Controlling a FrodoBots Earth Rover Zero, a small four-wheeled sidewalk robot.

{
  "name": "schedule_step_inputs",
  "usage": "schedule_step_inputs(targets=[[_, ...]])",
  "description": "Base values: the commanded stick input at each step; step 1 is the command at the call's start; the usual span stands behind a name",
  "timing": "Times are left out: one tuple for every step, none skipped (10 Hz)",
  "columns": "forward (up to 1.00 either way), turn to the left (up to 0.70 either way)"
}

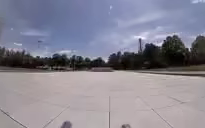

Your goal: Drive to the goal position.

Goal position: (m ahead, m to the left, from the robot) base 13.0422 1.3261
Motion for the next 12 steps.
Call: schedule_step_inputs(targets=[[0.70, 0.03], [0.70, 0.02], [0.70, 0.03], [0.70, 0.03], [0.70, 0.01], [0.70, 0.00], [0.70, 0.00], [0.70, 0.00], [0.70, 0.00], [0.70, 0.00], [0.37, 0.00], [0.20, 0.00]])
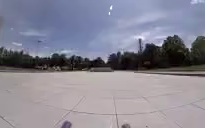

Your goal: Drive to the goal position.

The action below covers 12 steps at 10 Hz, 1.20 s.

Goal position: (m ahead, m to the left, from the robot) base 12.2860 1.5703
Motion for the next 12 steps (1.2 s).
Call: schedule_step_inputs(targets=[[0.09, 0.00], [0.09, 0.00], [0.09, 0.00], [0.10, 0.00], [0.10, 0.00], [0.10, 0.00], [0.09, 0.00], [0.09, 0.00], [0.09, 0.00], [0.09, 0.00], [0.10, 0.00], [0.09, 0.00]])
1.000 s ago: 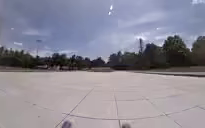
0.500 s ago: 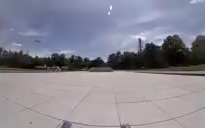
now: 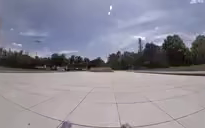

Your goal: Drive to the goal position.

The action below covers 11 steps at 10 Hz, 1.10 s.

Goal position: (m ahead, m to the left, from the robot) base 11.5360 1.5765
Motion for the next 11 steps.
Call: schedule_step_inputs(targets=[[0.09, 0.00], [0.10, 0.00], [0.10, 0.00], [0.10, 0.00], [0.09, 0.00], [0.09, 0.00], [0.10, 0.00], [0.10, 0.00], [0.10, 0.00], [0.10, 0.00], [0.09, 0.00]])
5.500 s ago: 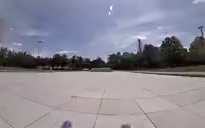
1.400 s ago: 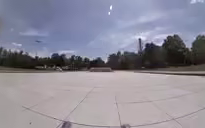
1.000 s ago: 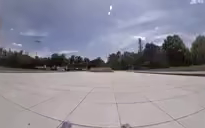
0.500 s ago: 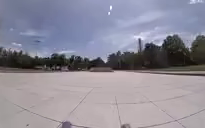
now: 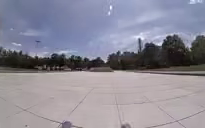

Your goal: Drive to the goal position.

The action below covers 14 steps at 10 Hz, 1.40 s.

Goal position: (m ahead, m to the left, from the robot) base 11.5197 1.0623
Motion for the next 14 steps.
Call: schedule_step_inputs(targets=[[0.09, 0.00], [0.09, 0.00], [0.09, 0.00], [0.09, 0.00], [0.10, 0.00], [0.09, 0.00], [0.09, 0.00], [0.10, 0.00], [0.09, 0.00], [0.10, 0.00], [0.10, 0.00], [0.09, 0.00], [0.09, 0.00], [0.09, 0.00]])
